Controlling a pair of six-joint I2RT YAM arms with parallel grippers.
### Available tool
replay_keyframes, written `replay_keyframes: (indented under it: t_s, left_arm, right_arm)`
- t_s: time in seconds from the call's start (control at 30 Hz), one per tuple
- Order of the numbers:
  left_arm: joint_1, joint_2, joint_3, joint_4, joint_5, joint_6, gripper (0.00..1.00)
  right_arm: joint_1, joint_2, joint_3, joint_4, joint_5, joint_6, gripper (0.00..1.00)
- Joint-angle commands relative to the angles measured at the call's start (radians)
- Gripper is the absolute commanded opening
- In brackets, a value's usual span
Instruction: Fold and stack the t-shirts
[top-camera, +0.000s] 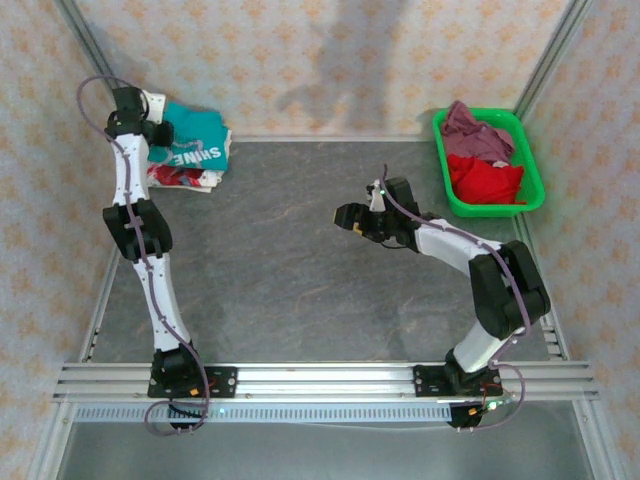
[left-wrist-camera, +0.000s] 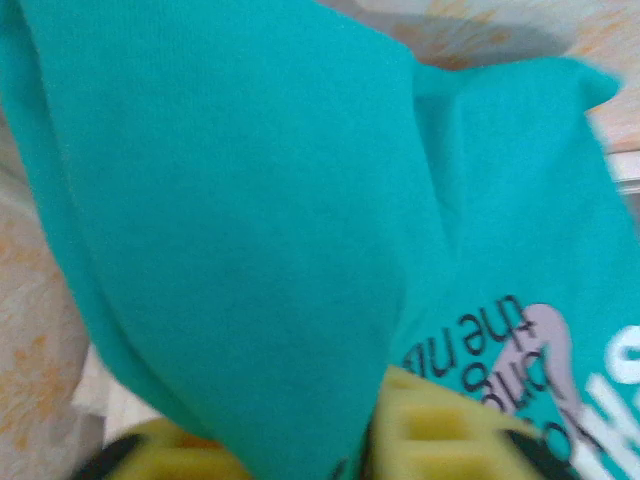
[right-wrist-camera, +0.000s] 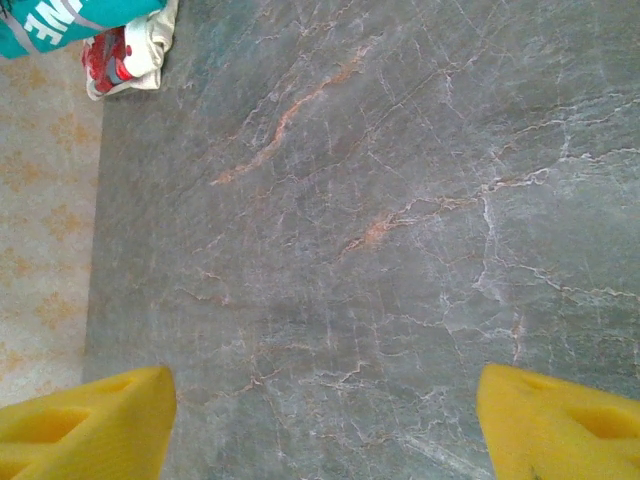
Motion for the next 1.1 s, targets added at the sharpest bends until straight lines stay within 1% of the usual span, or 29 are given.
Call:
replay_keyframes:
  t_s: [0.0,0.07,0.13,0.17,0.23,0.27,0.33,0.4,0.43,0.47,0.57,0.63,0.7,0.77,0.83,0.87,0.97,1.07]
  left_arm:
    - [0.001,0.034,0.063,0.048,-0.159,0.018,0.99]
    - [0.001,0.028,0.094,0.038,-0.21,0.003,1.0]
    - [0.001,-0.02,0.097,0.033,-0.269,-0.043,1.0]
    - [0.001,-0.05,0.097,0.021,-0.28,-0.065,1.0]
    - [0.001,-0.137,0.072,-0.003,-0.25,-0.121,1.0]
    - [0.001,-0.203,0.023,0.009,-0.204,-0.15,1.0]
    - [-0.003,-0.356,-0.153,0.092,-0.095,-0.231,1.0]
    - [-0.02,-0.57,-0.442,0.269,-0.011,-0.32,1.0]
    - [-0.032,-0.668,-0.577,0.355,0.0,-0.351,1.0]
    - [-0.05,-0.783,-0.732,0.452,-0.01,-0.382,1.0]
    - [-0.113,-1.051,-1.129,0.653,-0.091,-0.474,1.0]
    - [-0.16,-1.192,-1.356,0.734,-0.129,-0.528,1.0]
    - [-0.222,-1.323,-1.579,0.791,-0.206,-0.57,1.0]
    - [-0.273,-1.412,-1.757,0.85,-0.266,-0.598,1.0]
    - [-0.323,-1.464,-1.909,0.909,-0.351,-0.593,1.0]
    - [-0.335,-1.474,-1.97,0.935,-0.368,-0.582,1.0]
    - [-0.34,-1.467,-2.065,0.941,-0.443,-0.549,1.0]
    - [-0.34,-1.445,-2.131,1.011,-0.469,-0.492,1.0]
  right_arm:
    - [0.006,-0.023,0.016,-0.002,0.01,-0.003,0.79]
    - [0.006,-0.032,0.016,-0.004,0.01,-0.006,0.8]
    - [0.006,-0.042,0.018,-0.005,0.021,-0.021,0.8]
    - [0.006,-0.048,0.022,-0.008,0.03,-0.03,0.8]
    - [0.006,-0.06,0.042,-0.025,0.06,-0.062,0.81]
    - [0.006,-0.072,0.054,-0.033,0.084,-0.081,0.81]
    - [0.006,-0.106,0.065,-0.03,0.156,-0.112,0.82]
    - [0.006,-0.161,0.049,-0.002,0.277,-0.146,0.83]
    - [0.007,-0.189,0.034,0.016,0.347,-0.156,0.84]
    - [0.006,-0.224,0.011,0.042,0.426,-0.177,0.9]
    - [0.006,-0.322,-0.081,0.14,0.615,-0.261,0.99]
    - [0.002,-0.397,-0.134,0.165,0.77,-0.303,0.99]
    - [-0.005,-0.476,-0.202,0.184,0.931,-0.333,0.99]
    - [-0.019,-0.551,-0.274,0.212,1.03,-0.37,0.99]
    - [-0.038,-0.609,-0.356,0.268,1.073,-0.424,0.99]
    - [-0.05,-0.629,-0.4,0.306,1.084,-0.451,0.99]
    - [-0.097,-0.628,-0.469,0.34,1.111,-0.454,0.99]
    - [-0.125,-0.608,-0.494,0.329,1.122,-0.449,0.99]
